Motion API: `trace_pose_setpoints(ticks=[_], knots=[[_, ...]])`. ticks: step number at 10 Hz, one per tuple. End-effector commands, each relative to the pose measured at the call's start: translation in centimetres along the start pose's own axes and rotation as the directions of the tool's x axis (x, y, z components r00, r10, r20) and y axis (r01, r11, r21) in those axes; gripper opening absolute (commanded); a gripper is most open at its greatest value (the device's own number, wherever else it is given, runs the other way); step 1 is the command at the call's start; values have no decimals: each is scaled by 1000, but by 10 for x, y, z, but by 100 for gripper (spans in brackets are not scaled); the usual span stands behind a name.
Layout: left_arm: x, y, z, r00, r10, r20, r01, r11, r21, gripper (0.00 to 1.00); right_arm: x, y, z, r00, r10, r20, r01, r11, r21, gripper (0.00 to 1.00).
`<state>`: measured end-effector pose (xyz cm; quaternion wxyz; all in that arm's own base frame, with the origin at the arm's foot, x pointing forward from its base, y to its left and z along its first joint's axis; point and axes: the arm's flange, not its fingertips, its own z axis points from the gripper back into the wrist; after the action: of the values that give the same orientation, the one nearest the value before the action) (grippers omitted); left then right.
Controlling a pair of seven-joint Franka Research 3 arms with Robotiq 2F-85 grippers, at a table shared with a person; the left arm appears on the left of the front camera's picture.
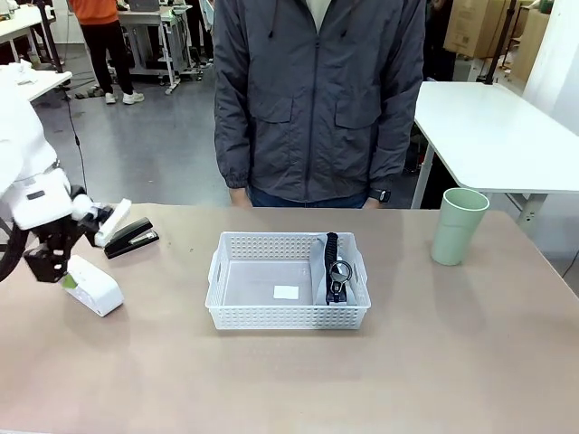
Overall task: Efficiently arrange items inside the basket to fit them all.
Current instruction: Pick up the Digital clock and place it inside the Organizing basket.
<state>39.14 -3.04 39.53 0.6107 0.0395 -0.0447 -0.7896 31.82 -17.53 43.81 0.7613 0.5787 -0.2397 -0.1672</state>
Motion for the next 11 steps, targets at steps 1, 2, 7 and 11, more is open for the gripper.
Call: trace_pose_setpoints(ticks=[1,2,7,11], knots=[[-23,-26,-2,979,-203,-26,198,970,-143,100,0,1,1,1000,7,-1,-7,1000,8,100],[-30,-27,-3,970,-234,-60,217,954,-208,100,0,1,1,1000,7,-1,-7,1000,8,100],[-25,-28,-11,980,-197,18,197,961,-193,100,0,1,1,1000,7,-1,-7,1000,8,100],[-5,-30,2,909,-398,-124,417,875,245,100,0,1,1,1000,7,-1,-7,1000,8,100]])
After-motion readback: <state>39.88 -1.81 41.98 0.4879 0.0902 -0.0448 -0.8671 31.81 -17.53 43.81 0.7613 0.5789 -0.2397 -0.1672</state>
